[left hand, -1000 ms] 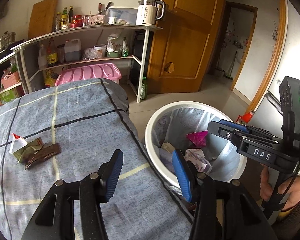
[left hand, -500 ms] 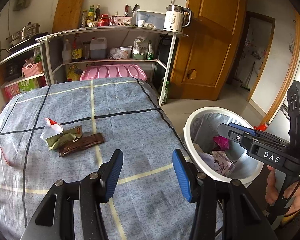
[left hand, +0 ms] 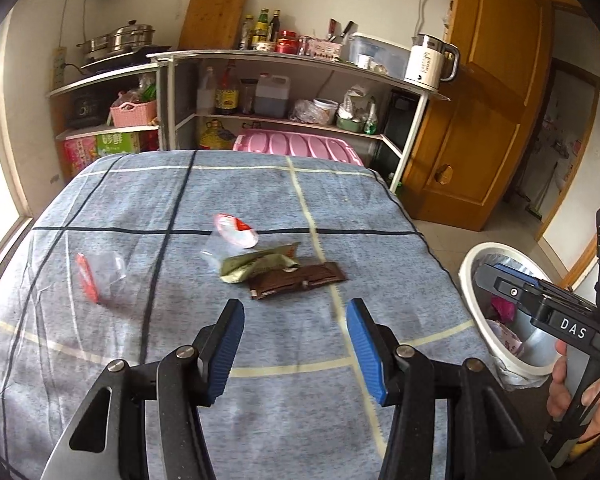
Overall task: Collect trash
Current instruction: 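Move both open grippers back over the table toward the red lid and brown wrapper, then grasp the red round lid with the left gripper while the right grasps the brown wrapper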
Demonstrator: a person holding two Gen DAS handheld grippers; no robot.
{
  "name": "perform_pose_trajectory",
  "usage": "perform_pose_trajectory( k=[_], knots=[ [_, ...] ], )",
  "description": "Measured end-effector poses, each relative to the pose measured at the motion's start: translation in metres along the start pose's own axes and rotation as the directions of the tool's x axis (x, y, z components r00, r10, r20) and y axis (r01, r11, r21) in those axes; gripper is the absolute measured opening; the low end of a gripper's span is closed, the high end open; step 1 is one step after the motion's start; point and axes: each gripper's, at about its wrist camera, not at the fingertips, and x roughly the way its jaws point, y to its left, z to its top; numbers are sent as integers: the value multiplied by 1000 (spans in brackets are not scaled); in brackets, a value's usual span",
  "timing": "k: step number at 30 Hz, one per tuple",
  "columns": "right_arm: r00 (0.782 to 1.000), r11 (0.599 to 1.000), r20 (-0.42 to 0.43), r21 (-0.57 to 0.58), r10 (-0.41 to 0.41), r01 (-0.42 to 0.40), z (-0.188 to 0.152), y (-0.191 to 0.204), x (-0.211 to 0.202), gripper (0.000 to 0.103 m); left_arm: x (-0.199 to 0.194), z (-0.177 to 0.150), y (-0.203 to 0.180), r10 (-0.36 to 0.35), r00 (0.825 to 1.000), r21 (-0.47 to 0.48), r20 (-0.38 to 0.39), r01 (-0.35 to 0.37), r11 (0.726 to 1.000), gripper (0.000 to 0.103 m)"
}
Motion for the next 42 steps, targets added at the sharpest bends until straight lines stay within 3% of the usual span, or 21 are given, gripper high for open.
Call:
perform_pose_trajectory(
  k=[7,21,29,32,42],
  knots=[
    [998,998,-37,-41,43,-45,8,35,34,49,-3,5,66,95,995,-73,8,-94,993,56],
    [987,985,-154,-158,48,-73,13,80,112,49,17,7,154,154,988,-172,-32,-157,972,57],
    [974,973,-193,-169,123,-156,26,85,142,54,29,11,171,133,990,-188,-41,-139,972,60],
    [971,972,-211,-180,113,-152,27,87,149,54,35,15,172,106,993,-190,-49,-113,975,60],
    [918,921,-328,-235,225,-310,1,99,139,54,51,14,170,77,993,-173,-85,-91,981,61]
  ],
)
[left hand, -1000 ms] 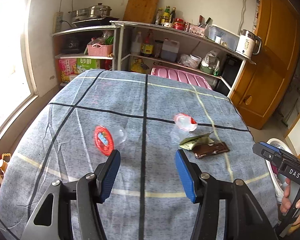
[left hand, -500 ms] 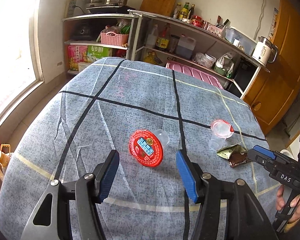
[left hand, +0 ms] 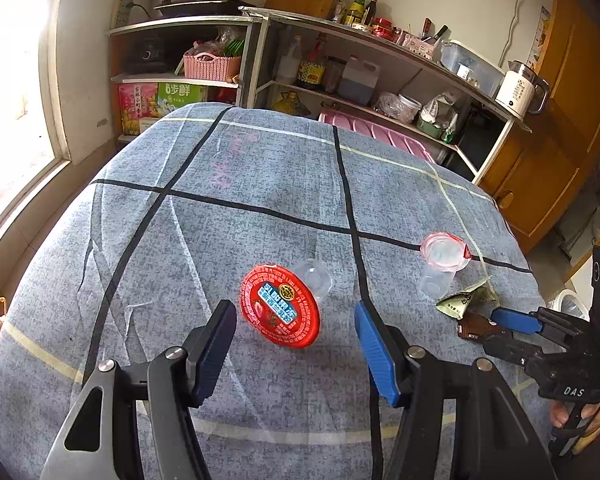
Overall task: Collect trash
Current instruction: 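Grasp the red round lid with the left gripper while the right grasps the brown wrapper, then carry the red lid and brown wrapper over the white bin with both grippers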
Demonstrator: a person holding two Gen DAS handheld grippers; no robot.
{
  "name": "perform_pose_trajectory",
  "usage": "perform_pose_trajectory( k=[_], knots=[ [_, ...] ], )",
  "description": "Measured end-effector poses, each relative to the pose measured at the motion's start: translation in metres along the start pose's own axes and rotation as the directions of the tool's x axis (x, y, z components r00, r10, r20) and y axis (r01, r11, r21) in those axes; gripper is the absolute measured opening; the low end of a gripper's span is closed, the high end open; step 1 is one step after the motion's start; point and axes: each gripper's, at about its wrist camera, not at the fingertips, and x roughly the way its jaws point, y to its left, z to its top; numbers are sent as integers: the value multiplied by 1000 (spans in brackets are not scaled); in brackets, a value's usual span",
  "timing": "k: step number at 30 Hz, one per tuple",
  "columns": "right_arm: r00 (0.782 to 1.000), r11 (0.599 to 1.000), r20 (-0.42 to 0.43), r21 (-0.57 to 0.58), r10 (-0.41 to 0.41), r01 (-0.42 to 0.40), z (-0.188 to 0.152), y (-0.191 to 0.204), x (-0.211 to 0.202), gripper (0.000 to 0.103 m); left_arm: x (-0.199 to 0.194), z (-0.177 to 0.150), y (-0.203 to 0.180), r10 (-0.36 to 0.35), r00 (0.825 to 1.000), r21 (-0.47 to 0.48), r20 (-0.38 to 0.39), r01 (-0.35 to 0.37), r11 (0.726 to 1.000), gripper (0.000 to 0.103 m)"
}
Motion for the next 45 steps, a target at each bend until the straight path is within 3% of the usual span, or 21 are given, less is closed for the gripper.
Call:
perform_pose_trajectory(
  k=[2,6,10,19,21,23,30,45],
  knots=[
    [1000,1000,-15,-15,17,-17,-3,6,0,54,0,1,0,2,1000,2,0,-2,1000,61],
    [997,994,-2,-76,-76,75,-2,13,2,54,-2,2,1,34,999,5,13,-34,999,61],
    [994,989,-12,-105,-106,104,-2,17,7,54,5,2,4,18,1000,6,-3,-18,1000,61],
    [991,989,9,-73,-130,130,-7,17,3,54,12,1,4,9,1000,0,-3,-9,1000,61],
    [989,986,11,-77,-146,146,-7,19,4,50,12,1,5,10,1000,-3,-3,-10,1000,60],
    [987,984,15,-82,-160,161,-11,21,1,41,12,1,3,3,1000,0,-2,-3,1000,44],
    [987,984,27,-71,-161,163,-13,19,-3,23,10,-1,-2,-11,1000,17,0,11,1000,44],
    [984,985,85,-48,-159,163,-25,25,-27,20,-24,-15,-35,-27,999,93,36,23,995,44]
  ],
)
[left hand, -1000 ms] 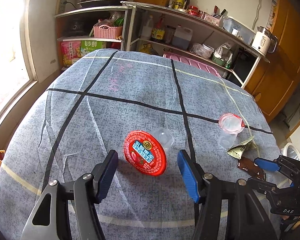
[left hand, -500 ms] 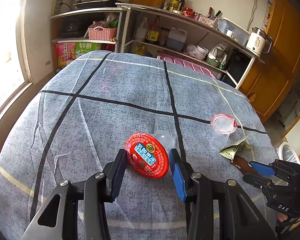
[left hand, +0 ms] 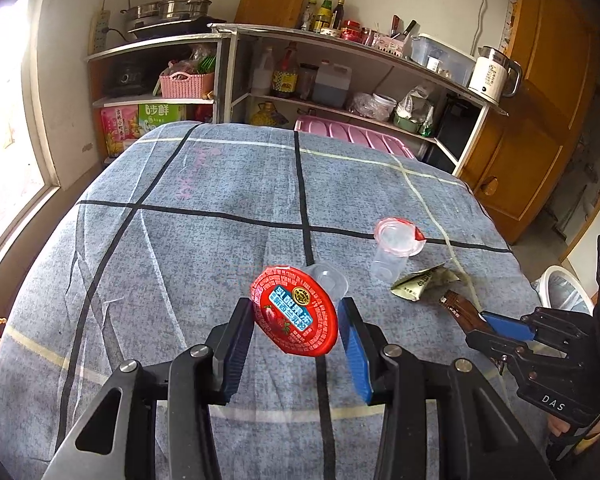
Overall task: Collect trash
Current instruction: 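Carry the red lid and brown wrapper over the white bin with both grippers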
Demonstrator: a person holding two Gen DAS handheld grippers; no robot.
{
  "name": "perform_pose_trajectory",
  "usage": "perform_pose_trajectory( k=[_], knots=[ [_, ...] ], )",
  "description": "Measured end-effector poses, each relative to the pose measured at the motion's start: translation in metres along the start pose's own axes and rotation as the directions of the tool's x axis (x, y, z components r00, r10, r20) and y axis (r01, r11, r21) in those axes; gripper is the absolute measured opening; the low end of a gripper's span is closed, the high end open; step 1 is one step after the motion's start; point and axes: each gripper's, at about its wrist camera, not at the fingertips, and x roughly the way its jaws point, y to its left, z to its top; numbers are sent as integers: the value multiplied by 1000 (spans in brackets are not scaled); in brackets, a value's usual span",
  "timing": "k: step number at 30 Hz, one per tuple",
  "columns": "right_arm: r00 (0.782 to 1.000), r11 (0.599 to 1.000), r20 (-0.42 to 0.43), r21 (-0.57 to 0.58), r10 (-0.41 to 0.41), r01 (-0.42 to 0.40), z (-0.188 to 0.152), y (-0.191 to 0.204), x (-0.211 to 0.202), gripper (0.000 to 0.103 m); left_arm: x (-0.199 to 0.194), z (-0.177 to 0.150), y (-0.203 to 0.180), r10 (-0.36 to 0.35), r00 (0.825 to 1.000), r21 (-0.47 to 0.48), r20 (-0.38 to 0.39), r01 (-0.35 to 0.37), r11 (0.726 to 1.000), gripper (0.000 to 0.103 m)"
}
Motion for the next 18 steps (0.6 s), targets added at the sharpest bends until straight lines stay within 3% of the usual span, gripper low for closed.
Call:
perform_pose_trajectory(
  k=[8,18],
  knots=[
    [998,999,55,46,6,-9,-7,-6,-30,20,-24,-5,-34,-28,999,48,18,27,998,44],
    [993,993,104,107,-58,47,-25,-30,-73,20,-43,-11,-85,-75,997,109,34,70,992,44]
  ],
)
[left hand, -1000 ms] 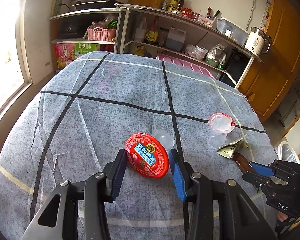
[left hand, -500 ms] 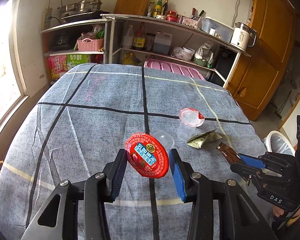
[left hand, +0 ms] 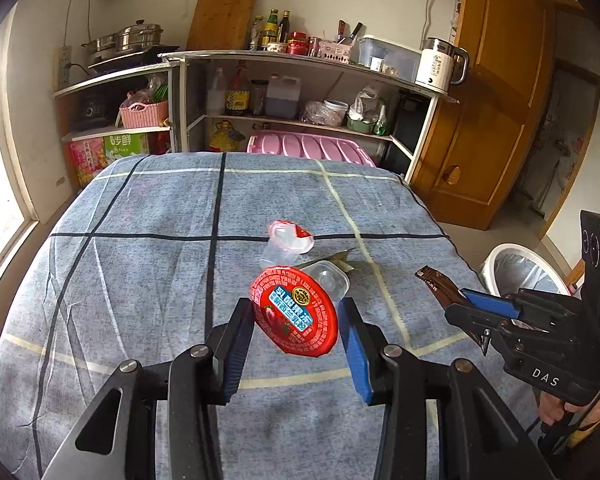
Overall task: Collect trash
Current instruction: 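Carry the red lid and brown wrapper over the white bin with both grippers, then open both grippers to drop the red lid and brown wrapper into the bin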
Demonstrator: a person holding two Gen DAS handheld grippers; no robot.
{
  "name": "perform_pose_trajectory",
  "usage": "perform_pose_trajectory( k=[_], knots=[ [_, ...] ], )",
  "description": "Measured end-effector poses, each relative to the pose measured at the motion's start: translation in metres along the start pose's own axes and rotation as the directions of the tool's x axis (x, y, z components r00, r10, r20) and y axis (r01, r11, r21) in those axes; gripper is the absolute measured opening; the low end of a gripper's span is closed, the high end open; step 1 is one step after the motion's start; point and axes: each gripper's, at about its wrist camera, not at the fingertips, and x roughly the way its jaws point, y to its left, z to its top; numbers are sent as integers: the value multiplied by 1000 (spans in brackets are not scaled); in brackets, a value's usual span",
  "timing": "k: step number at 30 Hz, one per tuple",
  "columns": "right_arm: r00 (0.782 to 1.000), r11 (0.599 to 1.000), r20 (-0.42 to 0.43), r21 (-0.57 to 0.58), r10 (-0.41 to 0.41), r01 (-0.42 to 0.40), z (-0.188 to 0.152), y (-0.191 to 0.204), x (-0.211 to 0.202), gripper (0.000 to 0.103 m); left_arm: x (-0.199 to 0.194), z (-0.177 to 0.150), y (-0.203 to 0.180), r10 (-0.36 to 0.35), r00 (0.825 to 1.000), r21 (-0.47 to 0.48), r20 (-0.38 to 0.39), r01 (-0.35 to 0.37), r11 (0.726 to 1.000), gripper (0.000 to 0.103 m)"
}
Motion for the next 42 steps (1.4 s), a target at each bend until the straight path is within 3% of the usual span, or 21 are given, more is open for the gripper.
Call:
perform_pose_trajectory(
  k=[18,28,42],
  knots=[
    [990,984,54,129,-131,123,-29,-70,-76,20,3,-4,-113,-119,993,143,-6,119,983,44],
    [974,955,60,218,-220,203,-51,-120,-115,20,18,-5,-193,-221,974,230,-42,225,947,44],
    [946,903,-2,298,-324,309,-78,-174,-137,20,49,-12,-270,-281,952,300,-125,306,903,44]
  ],
)
